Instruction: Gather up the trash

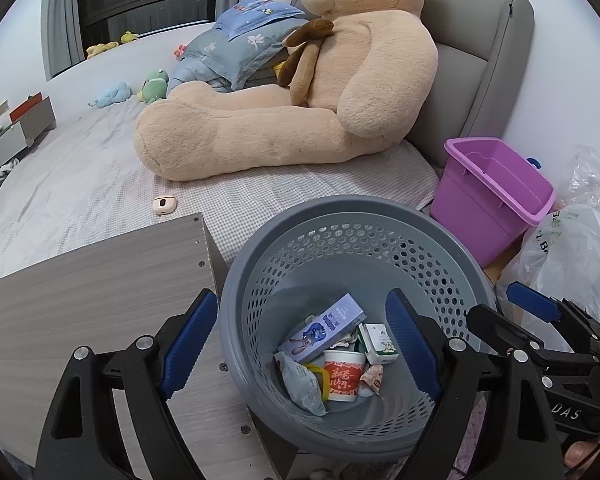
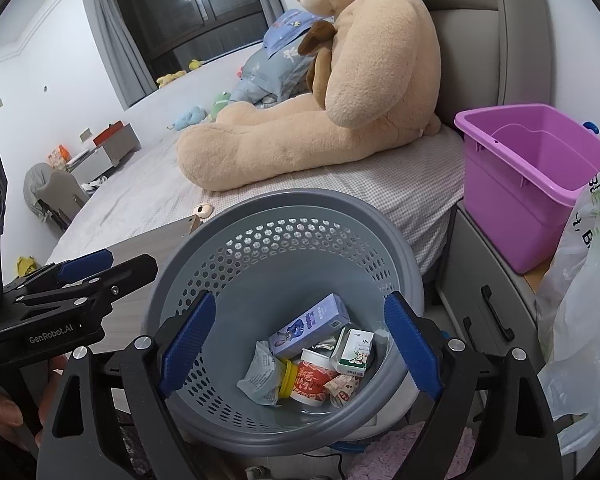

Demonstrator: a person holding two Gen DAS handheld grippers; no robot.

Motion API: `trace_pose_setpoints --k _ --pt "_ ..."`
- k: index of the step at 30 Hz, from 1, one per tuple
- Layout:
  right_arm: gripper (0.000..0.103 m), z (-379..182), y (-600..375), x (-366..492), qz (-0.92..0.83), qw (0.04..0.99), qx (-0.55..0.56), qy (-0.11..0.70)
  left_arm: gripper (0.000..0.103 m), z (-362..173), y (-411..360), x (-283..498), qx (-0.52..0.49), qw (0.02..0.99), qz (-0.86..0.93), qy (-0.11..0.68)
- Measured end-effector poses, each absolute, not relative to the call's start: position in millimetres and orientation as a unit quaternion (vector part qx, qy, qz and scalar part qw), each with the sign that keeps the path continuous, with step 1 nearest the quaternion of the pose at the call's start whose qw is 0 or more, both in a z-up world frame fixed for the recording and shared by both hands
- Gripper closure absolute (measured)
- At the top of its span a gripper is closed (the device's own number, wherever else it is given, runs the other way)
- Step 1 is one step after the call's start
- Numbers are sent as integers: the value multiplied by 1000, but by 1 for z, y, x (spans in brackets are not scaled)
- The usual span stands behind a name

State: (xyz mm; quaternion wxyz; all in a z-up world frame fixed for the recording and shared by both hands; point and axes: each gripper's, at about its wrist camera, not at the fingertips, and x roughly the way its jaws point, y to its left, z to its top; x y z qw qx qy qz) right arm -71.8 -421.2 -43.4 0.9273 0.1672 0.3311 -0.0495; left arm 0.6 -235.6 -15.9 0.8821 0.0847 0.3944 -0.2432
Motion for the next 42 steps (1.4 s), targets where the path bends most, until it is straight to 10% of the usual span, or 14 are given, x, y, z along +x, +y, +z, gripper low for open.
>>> trace_pose_setpoints --k 42 --pt "17 -39 -414 -73 -46 929 163 330 21 -15 -231 1 90 888 -225 390"
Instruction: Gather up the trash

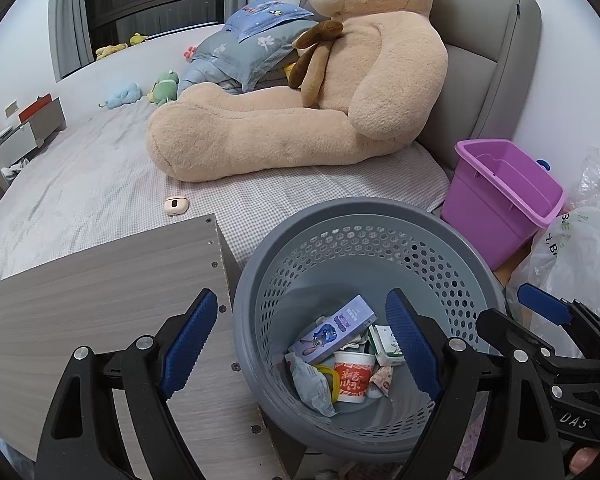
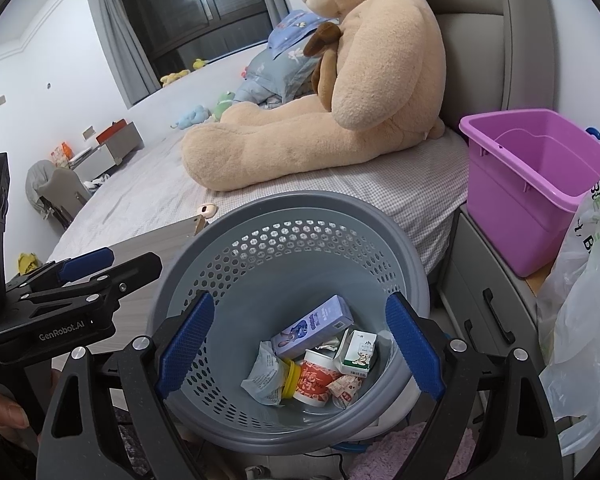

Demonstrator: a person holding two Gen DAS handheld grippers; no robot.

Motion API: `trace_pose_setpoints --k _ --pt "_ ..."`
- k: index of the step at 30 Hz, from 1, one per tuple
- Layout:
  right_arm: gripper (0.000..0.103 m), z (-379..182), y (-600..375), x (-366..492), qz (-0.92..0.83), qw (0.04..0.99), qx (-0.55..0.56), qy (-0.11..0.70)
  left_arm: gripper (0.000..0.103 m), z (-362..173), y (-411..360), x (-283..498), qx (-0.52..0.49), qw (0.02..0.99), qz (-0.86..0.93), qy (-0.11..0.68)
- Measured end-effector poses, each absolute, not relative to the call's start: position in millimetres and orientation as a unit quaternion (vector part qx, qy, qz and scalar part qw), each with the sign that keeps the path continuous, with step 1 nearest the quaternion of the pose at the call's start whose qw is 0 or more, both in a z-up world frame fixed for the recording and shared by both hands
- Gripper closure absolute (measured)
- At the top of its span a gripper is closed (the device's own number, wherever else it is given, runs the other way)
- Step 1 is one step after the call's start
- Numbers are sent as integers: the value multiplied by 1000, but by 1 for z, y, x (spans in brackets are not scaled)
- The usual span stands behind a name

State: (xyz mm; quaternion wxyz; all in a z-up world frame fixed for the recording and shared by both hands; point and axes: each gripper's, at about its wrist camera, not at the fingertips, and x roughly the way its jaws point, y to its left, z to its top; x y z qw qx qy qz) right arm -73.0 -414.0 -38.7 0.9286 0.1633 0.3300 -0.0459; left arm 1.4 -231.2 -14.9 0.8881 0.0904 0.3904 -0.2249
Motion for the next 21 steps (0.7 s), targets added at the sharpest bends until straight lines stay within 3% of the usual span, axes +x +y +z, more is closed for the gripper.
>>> trace_pose_setpoints --k 21 --pt "17 -38 -413 -72 -45 929 163 330 21 -15 -233 0 92 887 -226 391"
